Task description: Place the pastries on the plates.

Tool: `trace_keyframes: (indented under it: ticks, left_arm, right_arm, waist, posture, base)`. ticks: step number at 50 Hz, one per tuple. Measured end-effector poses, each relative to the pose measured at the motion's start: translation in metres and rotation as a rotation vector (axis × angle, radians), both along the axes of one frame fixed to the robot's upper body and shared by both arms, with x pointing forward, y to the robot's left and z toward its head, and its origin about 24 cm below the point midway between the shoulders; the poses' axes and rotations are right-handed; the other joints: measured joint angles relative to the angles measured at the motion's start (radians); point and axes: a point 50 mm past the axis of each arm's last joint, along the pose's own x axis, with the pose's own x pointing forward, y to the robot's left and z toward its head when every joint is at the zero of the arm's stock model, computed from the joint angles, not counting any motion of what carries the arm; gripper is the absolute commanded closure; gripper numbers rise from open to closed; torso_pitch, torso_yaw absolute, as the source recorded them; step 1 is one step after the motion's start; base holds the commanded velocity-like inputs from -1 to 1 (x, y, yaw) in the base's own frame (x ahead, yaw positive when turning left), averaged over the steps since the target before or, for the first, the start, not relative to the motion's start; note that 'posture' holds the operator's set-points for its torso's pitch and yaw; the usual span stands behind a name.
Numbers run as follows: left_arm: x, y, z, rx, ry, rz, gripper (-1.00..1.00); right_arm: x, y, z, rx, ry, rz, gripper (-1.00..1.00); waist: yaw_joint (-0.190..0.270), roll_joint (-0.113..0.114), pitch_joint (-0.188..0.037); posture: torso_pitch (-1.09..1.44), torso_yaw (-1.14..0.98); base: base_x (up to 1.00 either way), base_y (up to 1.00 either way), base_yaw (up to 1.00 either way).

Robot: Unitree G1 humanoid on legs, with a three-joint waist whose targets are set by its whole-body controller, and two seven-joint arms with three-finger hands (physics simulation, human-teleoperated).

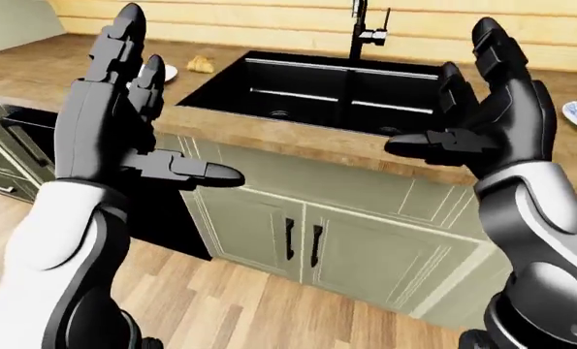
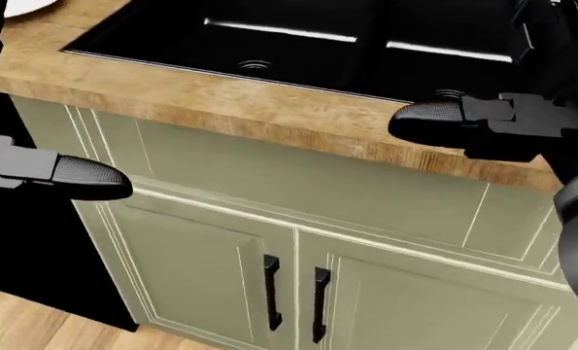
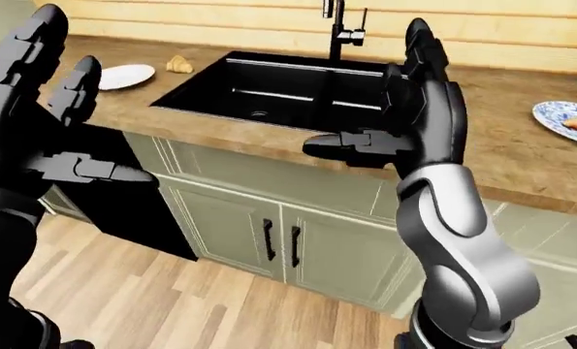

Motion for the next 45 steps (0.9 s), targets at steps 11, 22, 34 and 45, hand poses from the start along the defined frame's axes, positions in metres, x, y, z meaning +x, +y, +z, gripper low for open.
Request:
trace_keyframes:
  ticks: [11, 22, 34, 45]
  left_arm:
    - [-0.007, -0.002, 0.008, 0.009, -0.042, 0.0, -1.0]
    - [-0.003, -0.004, 0.006, 0.012, -0.008, -0.011, -1.0]
    - [0.001, -0.006, 0.002, 0.008, 0.027, -0.015, -1.0]
    - [-0.005, -0.001, 0.009, 0.008, -0.021, 0.022, -1.0]
  right_arm:
    - [-0.004, -0.004, 0.008, 0.013, -0.045, -0.018, -1.0]
    - [-0.001, -0.006, 0.001, 0.022, -0.009, -0.023, -1.0]
    - [0.003, -0.01, -0.01, 0.033, 0.042, -0.031, -1.0]
    - [-0.004, -0.005, -0.009, 0.034, 0.03, 0.018, -1.0]
  waist:
    - [-0.014, 0.044, -0.023]
    - [-0.024, 0.021, 0.007]
    - [-0.021, -0.003, 0.026]
    - [0.024, 0.012, -0.032]
  posture:
    - [0.0, 0.0]
    - [0.0, 0.0]
    - [0.0, 0.0]
    - [0.0, 0.0]
  base:
    - [0.33, 1.0, 0.0]
    - [0.41, 0.43, 0.0]
    - [0.22, 0.05, 0.0]
    - [0.0, 0.0, -0.46]
